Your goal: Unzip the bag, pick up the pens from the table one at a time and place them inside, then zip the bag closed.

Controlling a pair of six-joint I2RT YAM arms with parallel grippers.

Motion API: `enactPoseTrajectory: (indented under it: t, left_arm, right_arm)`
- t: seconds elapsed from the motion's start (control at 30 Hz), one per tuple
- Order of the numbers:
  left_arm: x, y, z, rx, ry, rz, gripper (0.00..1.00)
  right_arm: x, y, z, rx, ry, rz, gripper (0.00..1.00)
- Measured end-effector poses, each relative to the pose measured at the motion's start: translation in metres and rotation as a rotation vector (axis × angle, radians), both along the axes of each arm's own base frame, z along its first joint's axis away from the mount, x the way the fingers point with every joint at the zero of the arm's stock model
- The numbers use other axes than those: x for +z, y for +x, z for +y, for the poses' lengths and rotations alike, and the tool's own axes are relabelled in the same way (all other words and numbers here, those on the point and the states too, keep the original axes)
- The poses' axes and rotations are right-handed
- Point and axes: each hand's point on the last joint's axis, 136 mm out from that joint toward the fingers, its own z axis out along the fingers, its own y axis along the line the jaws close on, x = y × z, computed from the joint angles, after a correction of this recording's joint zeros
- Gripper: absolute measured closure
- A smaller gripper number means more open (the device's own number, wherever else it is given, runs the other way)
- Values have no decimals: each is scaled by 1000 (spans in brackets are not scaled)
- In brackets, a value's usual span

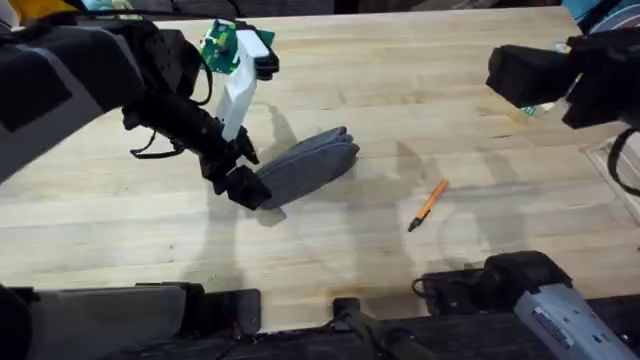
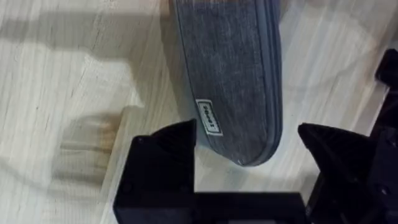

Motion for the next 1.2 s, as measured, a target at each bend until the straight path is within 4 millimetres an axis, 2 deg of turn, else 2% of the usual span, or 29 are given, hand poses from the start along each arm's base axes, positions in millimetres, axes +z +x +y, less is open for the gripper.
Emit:
enactPoseTrajectory:
  t: [0.13,0.17,0.23,0.27,0.3,0.33,0.37,0.4,0.67,0.87,1.2]
  left_arm:
    - [0,0,0,1,0,0,26]
    - [0,0,0,0,-1,0,113]
    - [0,0,0,-1,-2,0,352]
    - [0,0,0,-1,-1,-2,506]
    - [0,1,0,-3,-2,-6,602]
    - [0,1,0,-3,-2,-7,772]
    - [0,2,0,-4,-2,-13,900]
    - [0,3,0,-5,-2,-17,940]
    - [0,3,0,-5,-3,-16,959]
    - [0,3,0,-5,-3,-16,959]
    - [0,3,0,-5,-3,-16,957]
  right_arm:
    - [0,0,0,0,0,0,3]
    - [0,0,0,0,0,0,3]
    - [0,0,0,0,0,0,3]
    - [0,0,0,0,0,0,5]
    - [0,0,0,0,0,0,4]
    - [0,0,0,0,0,0,4]
    - [0,0,0,0,0,0,4]
    - [0,0,0,0,0,0,4]
    - [0,0,1,5,5,0,3]
    - [-1,0,18,89,69,17,3]
    - [-50,23,58,287,206,258,5]
